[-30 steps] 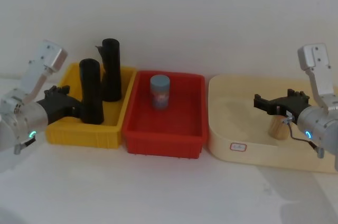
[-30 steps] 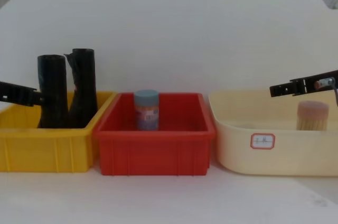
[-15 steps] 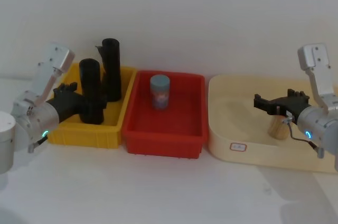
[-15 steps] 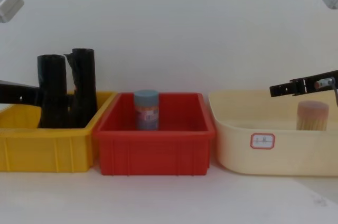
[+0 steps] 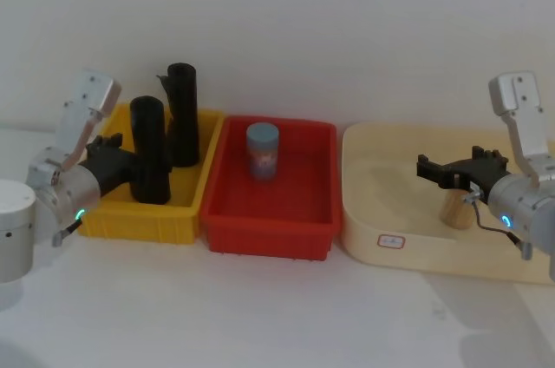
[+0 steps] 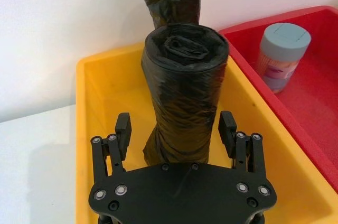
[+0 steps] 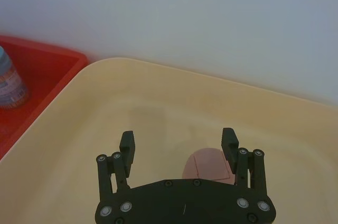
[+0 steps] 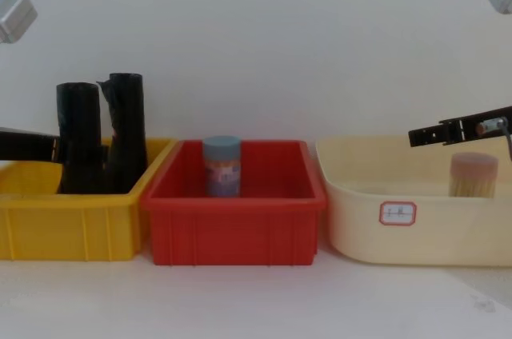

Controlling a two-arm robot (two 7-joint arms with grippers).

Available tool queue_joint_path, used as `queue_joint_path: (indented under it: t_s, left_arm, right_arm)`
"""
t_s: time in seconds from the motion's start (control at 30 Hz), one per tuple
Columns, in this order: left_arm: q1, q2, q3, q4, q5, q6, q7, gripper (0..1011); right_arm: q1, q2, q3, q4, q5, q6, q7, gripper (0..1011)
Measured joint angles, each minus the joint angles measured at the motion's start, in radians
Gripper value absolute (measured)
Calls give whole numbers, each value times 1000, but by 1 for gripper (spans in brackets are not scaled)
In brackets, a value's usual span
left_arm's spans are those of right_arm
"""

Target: Pick up the garbage bag with the one hand and transfer it to the other hand.

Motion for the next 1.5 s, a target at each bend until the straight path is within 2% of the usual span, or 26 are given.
queue_joint_path:
  t_s: [0.5, 1.0, 1.2, 1.5]
  left_arm:
    - [-60, -27, 15, 100, 12, 4, -37, 1001]
    - [-99, -28, 34, 156, 60, 26, -25, 1000]
    - [-105, -28, 37, 164, 69, 31, -21, 891]
    - [-111, -27, 41, 173, 77, 35, -17, 630]
  right_arm:
    - [0, 0, 0, 0, 0, 0, 0, 1001]
    - [0, 0, 0, 0, 0, 0, 0, 1001]
    - [0, 0, 0, 0, 0, 0, 0, 1001]
    - [0, 0, 0, 0, 0, 0, 0, 1001]
